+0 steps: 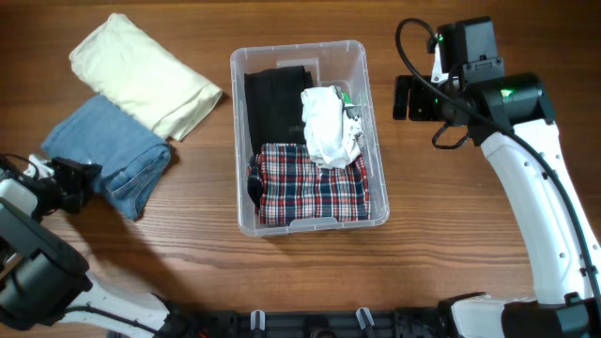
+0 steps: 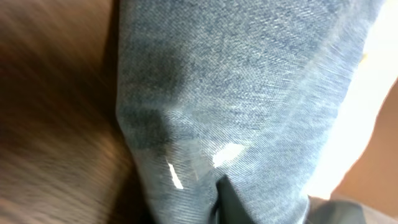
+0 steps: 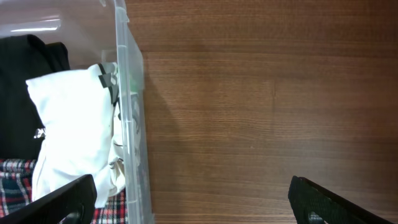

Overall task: Pack container
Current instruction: 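Reach the left gripper to the blue jeans and grasp them, then lay the blue jeans on top in the bin and release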

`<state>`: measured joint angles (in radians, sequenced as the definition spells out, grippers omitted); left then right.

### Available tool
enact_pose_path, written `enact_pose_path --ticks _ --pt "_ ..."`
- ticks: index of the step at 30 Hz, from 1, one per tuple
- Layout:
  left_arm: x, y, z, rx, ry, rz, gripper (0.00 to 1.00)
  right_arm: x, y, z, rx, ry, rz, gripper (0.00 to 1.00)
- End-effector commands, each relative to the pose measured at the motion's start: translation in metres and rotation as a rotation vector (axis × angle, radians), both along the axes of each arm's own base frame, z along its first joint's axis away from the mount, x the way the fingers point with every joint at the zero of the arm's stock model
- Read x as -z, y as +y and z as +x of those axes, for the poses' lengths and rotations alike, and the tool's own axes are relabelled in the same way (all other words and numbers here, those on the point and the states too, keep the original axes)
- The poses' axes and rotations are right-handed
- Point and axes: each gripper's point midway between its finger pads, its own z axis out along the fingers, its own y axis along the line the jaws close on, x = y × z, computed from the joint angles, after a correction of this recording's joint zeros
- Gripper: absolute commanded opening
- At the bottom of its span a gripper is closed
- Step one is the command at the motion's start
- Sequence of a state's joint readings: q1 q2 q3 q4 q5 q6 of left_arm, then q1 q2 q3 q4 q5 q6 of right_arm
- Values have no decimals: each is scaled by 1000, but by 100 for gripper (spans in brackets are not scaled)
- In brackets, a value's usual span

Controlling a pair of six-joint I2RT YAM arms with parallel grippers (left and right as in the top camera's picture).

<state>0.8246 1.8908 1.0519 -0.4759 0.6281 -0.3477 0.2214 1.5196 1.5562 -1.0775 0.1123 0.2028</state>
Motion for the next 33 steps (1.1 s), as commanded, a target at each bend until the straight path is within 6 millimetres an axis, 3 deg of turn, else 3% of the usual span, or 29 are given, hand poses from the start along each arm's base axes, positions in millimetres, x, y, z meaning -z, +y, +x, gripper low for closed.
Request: enact_pose_path --ticks 1,4,7,8,11,16,17,19,21,23,25,29,30,33 --pt "-11 -28 2 63 -49 -95 4 6 2 -2 -21 24 0 100" --pt "-61 -32 3 75 -132 -38 4 6 2 -2 -22 24 1 100" --pt "-139 -47 4 113 -301 65 4 6 2 -2 -21 23 2 100" --pt "-177 -64 2 140 -373 129 4 6 2 -2 10 20 18 100" --pt "-240 -128 1 304 -536 250 4 -9 -14 5 143 -51 43 100" --pt "-302 -263 -2 582 -765 322 4 -29 -43 -1 214 -105 51 100" --pt "-308 -281 1 605 -795 338 4 -30 -49 -3 245 -105 60 100" --pt "-309 -314 10 647 -831 389 4 -33 -67 -7 349 -115 83 100" --pt "-298 -359 24 708 -846 410 4 -34 -89 -10 423 -116 101 100" --pt "-278 -386 39 727 -823 406 4 -32 -95 -14 432 -100 105 100" --pt "-241 -408 60 676 -721 319 4 -32 -95 -14 417 -98 98 100" --pt "-177 -424 80 639 -551 235 4 -32 -95 -14 416 -98 97 100" --pt "-159 -424 80 628 -494 220 4 -32 -95 -14 413 -97 95 100" --pt "-132 -412 71 586 -359 232 4 -31 -95 -14 410 -95 93 100"
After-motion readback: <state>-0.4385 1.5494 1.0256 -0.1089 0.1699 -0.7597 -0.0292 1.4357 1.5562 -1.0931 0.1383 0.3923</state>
